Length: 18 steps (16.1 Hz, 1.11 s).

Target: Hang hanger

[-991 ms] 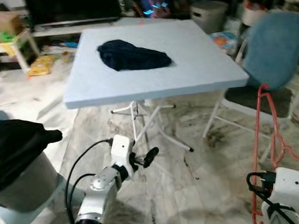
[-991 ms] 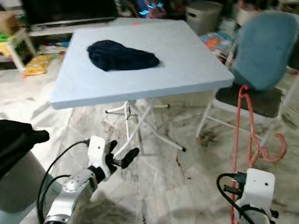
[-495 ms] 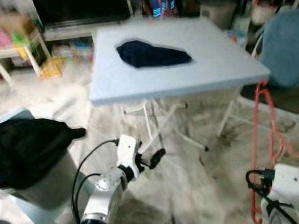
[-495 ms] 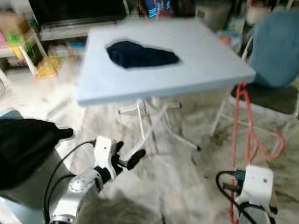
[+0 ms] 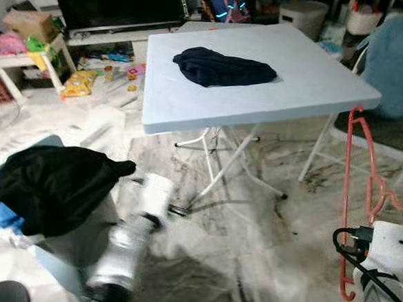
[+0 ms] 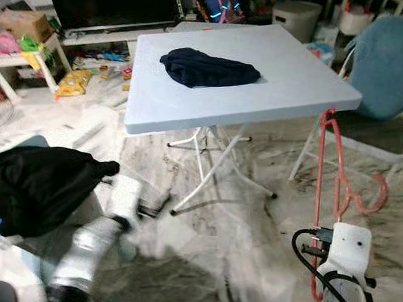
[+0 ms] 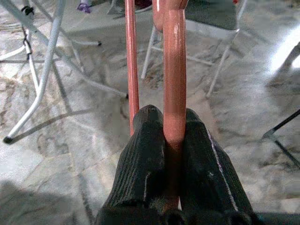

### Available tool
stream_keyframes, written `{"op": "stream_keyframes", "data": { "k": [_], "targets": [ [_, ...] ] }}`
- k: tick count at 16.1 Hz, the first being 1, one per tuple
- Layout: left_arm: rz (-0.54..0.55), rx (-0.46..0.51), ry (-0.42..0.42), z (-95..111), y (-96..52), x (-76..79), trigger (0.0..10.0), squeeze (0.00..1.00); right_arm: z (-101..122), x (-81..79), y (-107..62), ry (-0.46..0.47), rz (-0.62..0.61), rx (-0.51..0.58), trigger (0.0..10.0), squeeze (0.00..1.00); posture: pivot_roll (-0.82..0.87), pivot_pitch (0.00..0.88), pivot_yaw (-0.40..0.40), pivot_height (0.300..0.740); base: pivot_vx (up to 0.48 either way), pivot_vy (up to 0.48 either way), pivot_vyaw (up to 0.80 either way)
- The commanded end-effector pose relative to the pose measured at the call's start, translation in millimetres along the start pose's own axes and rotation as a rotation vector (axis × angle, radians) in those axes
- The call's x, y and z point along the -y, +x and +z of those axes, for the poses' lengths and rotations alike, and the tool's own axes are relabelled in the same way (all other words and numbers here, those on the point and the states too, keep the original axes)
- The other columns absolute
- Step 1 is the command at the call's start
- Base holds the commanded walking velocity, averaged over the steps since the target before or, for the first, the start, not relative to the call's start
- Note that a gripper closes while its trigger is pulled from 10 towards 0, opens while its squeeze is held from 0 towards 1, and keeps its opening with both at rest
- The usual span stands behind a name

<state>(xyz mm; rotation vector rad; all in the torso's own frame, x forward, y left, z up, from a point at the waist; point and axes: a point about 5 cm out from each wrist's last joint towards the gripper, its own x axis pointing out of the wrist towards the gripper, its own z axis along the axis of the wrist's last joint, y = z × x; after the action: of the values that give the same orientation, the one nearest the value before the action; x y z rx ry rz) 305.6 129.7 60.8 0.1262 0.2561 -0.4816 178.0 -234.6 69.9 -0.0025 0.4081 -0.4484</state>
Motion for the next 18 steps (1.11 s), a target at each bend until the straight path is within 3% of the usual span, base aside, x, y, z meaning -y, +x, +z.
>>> {"op": "stream_keyframes", "data": {
  "k": [1,3,7,9,12,18],
  "targets": [
    [-0.02,0.012,0.005,6.7,3.0,-0.8,10.0,0.0,7.4,2.0,1.3,-0.006,-0.01,0.037,10.0,0.0,0.01,0.0,-0.039,0.74,0.0,0.0,0.0],
    [-0.024,0.031,0.008,15.1,3.6,-2.1,10.0,0.0,11.5,0.9,5.5,-0.005,-0.013,0.048,10.0,0.0,0.03,0.0,-0.04,0.74,0.0,0.0,0.0],
    [0.148,0.066,-0.025,13.3,-8.5,-5.1,10.0,0.0,15.5,-0.4,4.3,0.007,-0.032,0.071,10.0,0.0,0.02,0.0,-0.035,0.74,0.0,0.0,0.0],
    [0.122,0.043,-0.034,4.5,-14.1,2.4,10.0,0.0,14.3,-1.2,1.3,0.017,-0.016,0.07,10.0,0.0,0.02,0.0,-0.036,0.74,0.0,0.0,0.0],
    [0.069,0.062,-0.054,10.7,-10.9,10.2,10.0,0.0,11.2,-2.0,-0.7,0.021,-0.014,0.063,10.0,0.0,0.01,0.0,-0.029,0.74,0.0,0.0,0.0],
    [-0.023,0.083,-0.127,18.2,-4.3,17.9,10.0,0.0,7.8,-1.2,-4.7,0.025,-0.025,0.049,10.0,0.0,-0.01,0.0,-0.02,0.74,0.04,0.0,-0.74]
  ]
}}
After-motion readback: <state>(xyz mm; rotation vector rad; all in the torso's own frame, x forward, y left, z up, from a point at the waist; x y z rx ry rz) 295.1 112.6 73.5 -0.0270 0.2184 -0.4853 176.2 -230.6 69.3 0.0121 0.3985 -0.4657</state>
